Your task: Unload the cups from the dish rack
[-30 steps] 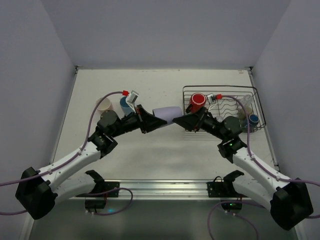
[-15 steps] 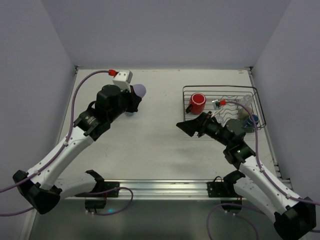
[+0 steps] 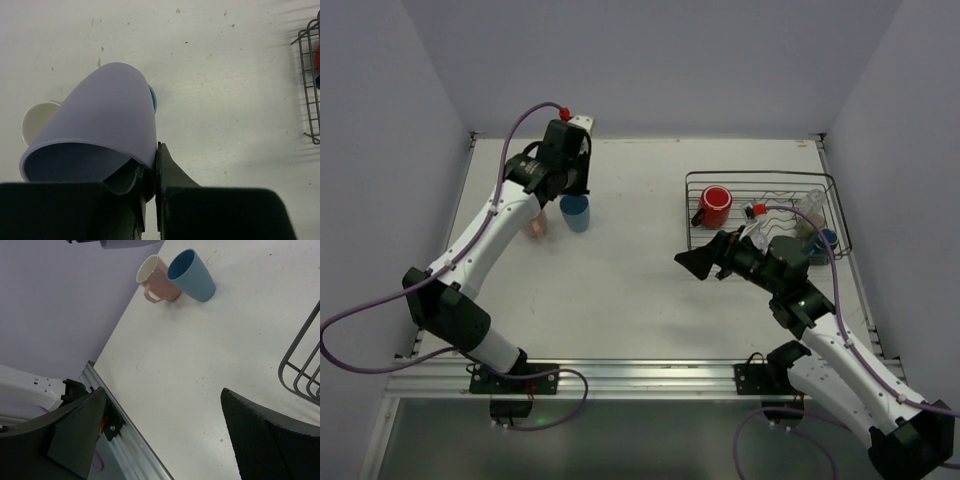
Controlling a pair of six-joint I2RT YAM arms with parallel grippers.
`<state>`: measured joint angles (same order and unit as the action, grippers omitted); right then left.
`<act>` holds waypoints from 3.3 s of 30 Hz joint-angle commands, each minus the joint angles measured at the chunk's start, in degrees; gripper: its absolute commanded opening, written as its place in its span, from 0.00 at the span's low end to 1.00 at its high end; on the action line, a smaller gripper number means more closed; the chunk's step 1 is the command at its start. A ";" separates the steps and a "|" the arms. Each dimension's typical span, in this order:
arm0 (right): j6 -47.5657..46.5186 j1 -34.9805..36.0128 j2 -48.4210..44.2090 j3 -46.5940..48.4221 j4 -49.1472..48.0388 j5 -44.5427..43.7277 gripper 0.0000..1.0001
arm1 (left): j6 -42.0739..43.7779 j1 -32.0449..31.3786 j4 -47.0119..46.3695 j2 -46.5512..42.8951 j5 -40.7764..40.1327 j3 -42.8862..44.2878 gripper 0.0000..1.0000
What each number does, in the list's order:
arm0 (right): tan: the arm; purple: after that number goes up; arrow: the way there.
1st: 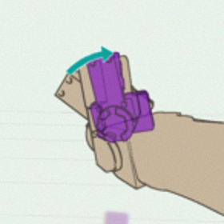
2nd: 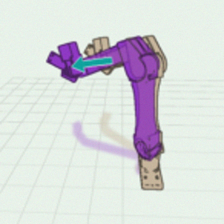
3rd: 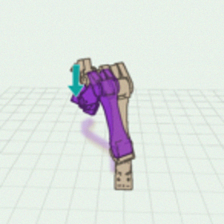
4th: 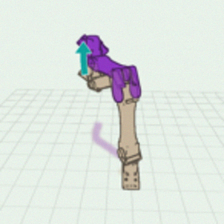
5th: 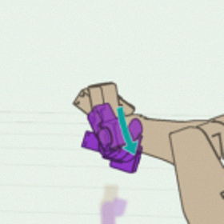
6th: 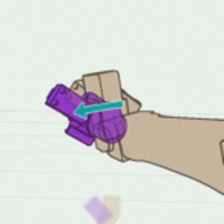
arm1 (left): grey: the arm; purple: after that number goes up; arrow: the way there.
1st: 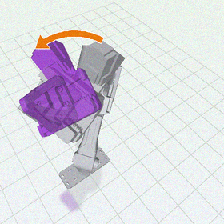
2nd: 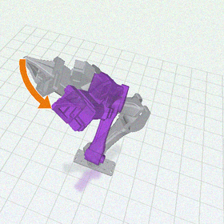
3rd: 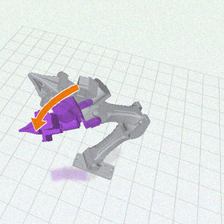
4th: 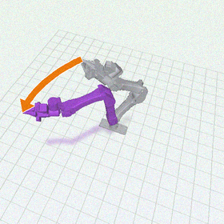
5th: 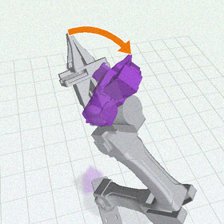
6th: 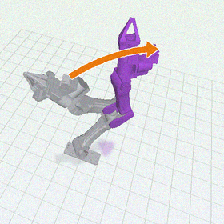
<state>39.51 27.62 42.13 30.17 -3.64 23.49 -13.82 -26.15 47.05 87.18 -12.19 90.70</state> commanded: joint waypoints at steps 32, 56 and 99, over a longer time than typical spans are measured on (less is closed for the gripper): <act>-4.88 0.07 -3.11 0.76 3.20 -2.48 0.99 | 3.45 2.42 11.31 17.76 3.40 10.82 0.04; -4.44 0.07 -0.73 0.59 2.14 -3.97 0.99 | 2.05 2.51 8.86 16.01 1.29 11.70 0.43; -13.14 -6.08 56.56 42.77 19.02 -48.45 0.99 | -0.15 -2.42 -31.23 -50.61 27.82 -49.04 0.76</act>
<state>26.89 21.93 97.32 69.30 15.07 -24.47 -15.33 -29.23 17.23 36.56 12.95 40.10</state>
